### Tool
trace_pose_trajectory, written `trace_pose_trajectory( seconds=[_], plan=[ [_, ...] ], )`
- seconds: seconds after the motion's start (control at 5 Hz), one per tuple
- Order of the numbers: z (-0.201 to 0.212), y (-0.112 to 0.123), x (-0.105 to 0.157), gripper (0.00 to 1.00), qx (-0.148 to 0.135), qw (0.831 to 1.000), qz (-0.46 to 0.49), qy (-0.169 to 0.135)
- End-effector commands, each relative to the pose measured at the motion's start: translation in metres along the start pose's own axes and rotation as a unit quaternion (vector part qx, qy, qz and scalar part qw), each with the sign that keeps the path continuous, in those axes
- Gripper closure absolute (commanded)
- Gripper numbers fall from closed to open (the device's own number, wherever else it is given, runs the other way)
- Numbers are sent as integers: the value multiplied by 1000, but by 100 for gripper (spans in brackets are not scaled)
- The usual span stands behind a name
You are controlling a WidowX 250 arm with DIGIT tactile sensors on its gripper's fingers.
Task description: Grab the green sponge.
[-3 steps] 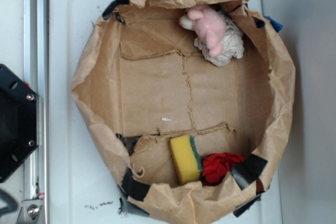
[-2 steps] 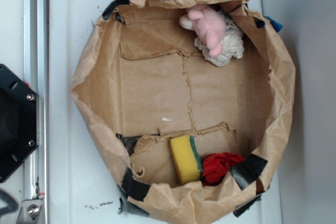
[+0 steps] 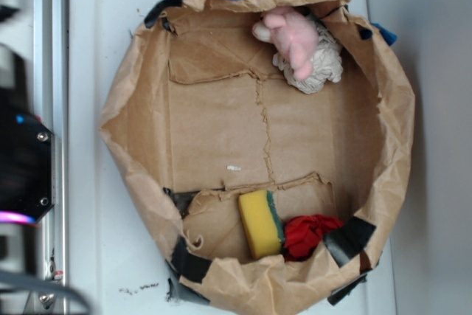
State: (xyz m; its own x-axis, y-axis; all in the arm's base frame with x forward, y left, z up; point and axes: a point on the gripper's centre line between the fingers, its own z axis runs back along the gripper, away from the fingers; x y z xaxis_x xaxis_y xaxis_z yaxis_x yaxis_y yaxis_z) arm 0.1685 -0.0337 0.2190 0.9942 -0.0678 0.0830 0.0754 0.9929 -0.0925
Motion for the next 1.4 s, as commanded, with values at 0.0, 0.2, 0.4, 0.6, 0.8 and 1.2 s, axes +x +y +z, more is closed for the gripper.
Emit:
trace_pose_trajectory(
  seconds=[0.0, 0.2, 0.4, 0.6, 0.8, 1.2],
  plan=[
    [-34, -17, 72, 0, -22, 993, -118, 1],
    [-45, -9, 56, 0, -11, 966, -248, -66],
    [-44, 4, 44, 0, -20, 956, -282, -83],
    [-44, 4, 44, 0, -20, 956, -282, -83],
    [-44, 4, 44, 0, -20, 956, -282, -83],
    [-42, 13, 62, 0, -56, 954, -282, -84]
  ],
)
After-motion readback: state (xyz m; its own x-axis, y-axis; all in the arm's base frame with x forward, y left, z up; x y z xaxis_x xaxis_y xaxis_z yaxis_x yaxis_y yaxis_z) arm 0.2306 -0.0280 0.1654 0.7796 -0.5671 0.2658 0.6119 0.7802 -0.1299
